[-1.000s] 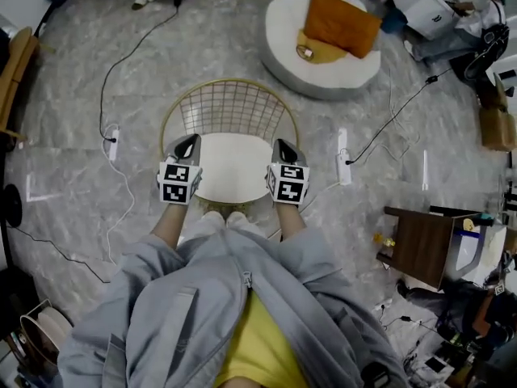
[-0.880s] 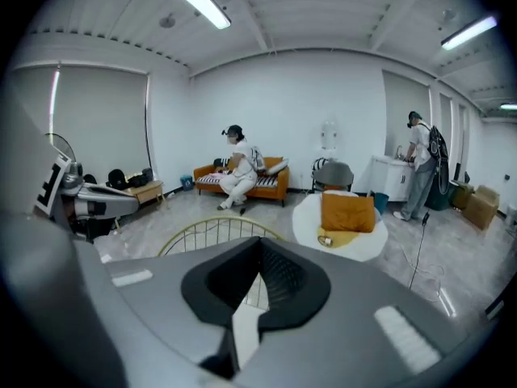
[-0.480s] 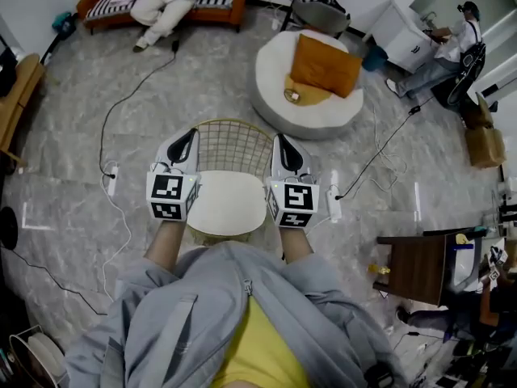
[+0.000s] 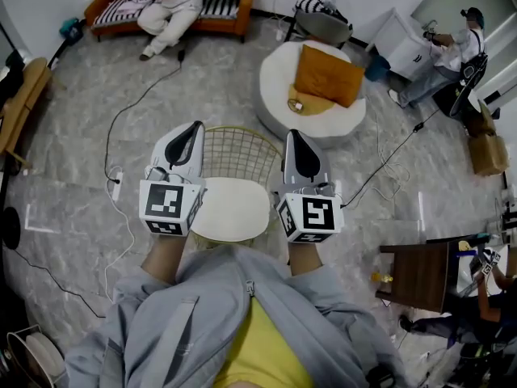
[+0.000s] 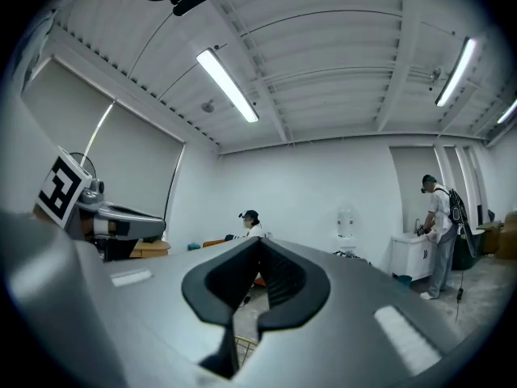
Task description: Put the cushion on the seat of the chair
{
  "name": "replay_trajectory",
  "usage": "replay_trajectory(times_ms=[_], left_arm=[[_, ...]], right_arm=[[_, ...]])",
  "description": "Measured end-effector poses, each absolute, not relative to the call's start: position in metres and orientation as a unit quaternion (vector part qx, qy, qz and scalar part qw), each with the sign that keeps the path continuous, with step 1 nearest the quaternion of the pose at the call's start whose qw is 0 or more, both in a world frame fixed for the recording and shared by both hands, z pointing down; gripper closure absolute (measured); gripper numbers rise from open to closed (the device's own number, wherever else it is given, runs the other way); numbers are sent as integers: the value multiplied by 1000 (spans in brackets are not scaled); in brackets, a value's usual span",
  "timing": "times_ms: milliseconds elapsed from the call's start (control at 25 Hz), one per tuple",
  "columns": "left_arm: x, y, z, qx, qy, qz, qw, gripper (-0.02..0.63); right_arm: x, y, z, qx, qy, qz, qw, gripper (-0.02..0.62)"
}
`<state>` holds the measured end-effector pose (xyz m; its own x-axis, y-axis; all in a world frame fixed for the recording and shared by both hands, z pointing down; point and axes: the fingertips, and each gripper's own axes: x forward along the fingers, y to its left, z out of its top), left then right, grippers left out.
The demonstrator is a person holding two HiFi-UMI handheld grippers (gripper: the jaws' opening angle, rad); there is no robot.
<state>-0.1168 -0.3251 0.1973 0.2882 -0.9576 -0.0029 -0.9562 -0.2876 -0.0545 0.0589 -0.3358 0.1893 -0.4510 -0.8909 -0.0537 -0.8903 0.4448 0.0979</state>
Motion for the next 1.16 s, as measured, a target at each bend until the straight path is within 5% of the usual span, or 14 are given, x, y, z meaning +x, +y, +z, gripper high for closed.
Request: replay_trajectory(times_ms=[1160], left_arm=[[-49, -297, 220, -811, 585, -11, 22, 598]], right_arm=[[97, -313, 212, 484, -874, -47, 6, 595]])
